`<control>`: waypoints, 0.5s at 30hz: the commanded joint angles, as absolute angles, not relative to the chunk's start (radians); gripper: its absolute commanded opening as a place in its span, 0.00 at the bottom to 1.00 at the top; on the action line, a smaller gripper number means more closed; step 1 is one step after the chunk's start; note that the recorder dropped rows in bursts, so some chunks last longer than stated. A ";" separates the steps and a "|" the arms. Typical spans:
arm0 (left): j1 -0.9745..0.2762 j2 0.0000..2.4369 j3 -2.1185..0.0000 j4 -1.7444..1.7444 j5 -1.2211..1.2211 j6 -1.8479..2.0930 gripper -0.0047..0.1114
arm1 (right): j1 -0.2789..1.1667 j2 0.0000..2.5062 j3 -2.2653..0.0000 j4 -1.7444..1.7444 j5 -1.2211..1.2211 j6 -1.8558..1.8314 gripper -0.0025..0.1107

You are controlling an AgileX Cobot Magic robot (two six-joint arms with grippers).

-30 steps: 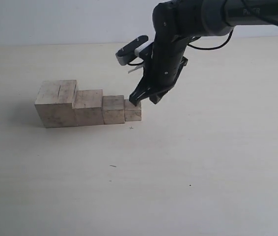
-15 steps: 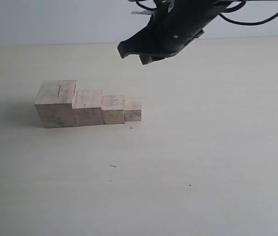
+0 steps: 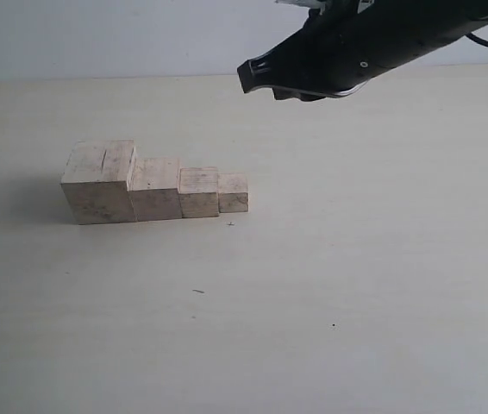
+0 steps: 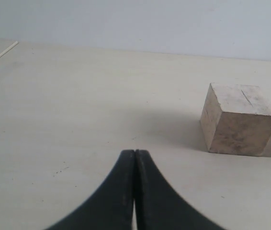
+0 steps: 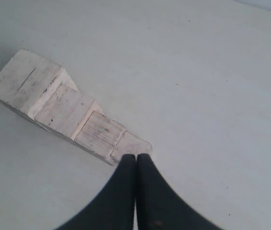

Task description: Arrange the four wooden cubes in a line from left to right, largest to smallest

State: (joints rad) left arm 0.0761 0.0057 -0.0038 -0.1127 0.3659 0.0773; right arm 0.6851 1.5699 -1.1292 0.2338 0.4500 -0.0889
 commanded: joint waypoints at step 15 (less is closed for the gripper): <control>0.070 0.000 0.000 -0.112 0.355 0.074 0.04 | 0.686 1.524 -1.101 0.332 0.434 -0.106 0.02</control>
State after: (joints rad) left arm 0.0761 0.0057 -0.0038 -0.1127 0.3659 0.0773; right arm 0.6851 1.5334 -1.1067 0.3260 0.4269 -0.0936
